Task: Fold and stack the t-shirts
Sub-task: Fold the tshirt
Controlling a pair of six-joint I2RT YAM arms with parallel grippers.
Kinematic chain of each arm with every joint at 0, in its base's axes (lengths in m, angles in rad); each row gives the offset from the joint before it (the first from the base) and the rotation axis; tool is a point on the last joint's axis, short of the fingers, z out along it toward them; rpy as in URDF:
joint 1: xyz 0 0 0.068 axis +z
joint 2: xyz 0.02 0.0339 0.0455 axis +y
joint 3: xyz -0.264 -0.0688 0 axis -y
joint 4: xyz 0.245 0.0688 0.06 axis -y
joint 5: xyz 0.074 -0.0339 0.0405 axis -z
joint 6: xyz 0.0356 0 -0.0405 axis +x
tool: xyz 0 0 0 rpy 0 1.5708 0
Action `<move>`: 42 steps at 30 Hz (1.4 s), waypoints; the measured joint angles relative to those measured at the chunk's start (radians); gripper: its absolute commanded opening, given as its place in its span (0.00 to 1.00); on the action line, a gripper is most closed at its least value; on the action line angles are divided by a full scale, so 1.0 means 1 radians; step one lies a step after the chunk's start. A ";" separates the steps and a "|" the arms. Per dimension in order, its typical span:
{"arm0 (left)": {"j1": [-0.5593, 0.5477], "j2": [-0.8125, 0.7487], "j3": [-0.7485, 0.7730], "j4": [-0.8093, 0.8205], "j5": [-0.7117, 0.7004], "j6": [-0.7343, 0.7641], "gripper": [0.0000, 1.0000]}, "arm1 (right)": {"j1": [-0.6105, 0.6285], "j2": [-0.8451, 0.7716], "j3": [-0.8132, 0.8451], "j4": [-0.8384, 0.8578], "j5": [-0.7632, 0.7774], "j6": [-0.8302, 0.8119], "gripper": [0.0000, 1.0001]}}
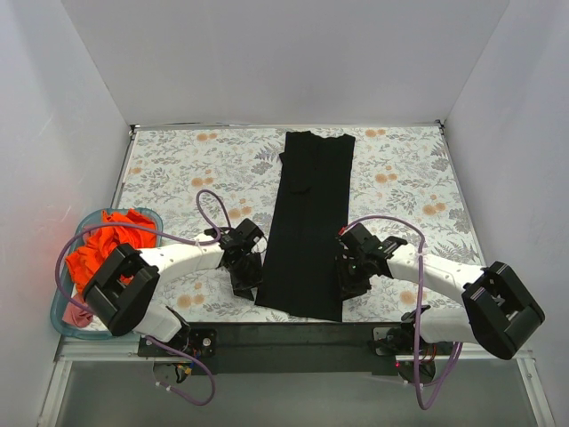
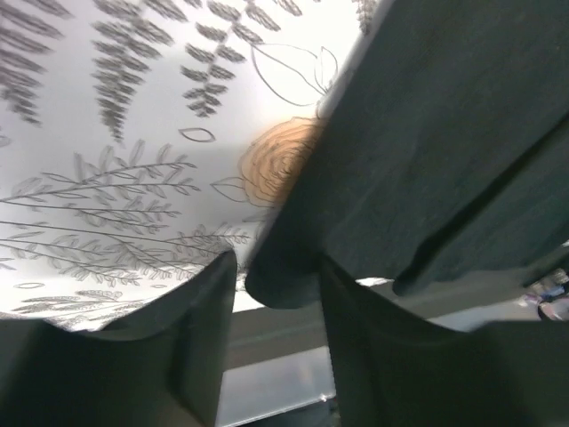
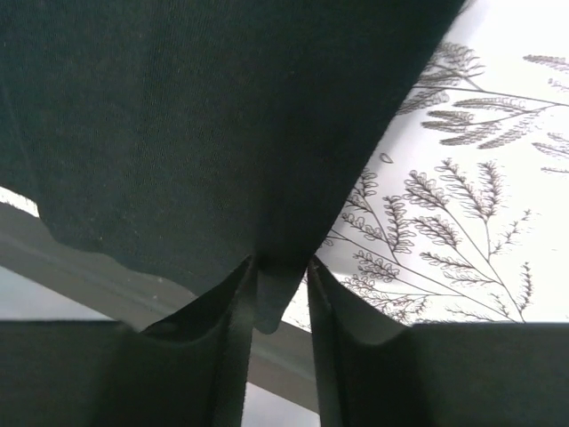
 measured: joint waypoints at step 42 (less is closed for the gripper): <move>-0.124 0.075 0.028 0.016 0.077 -0.039 0.00 | -0.024 -0.034 -0.048 -0.109 -0.095 -0.039 0.08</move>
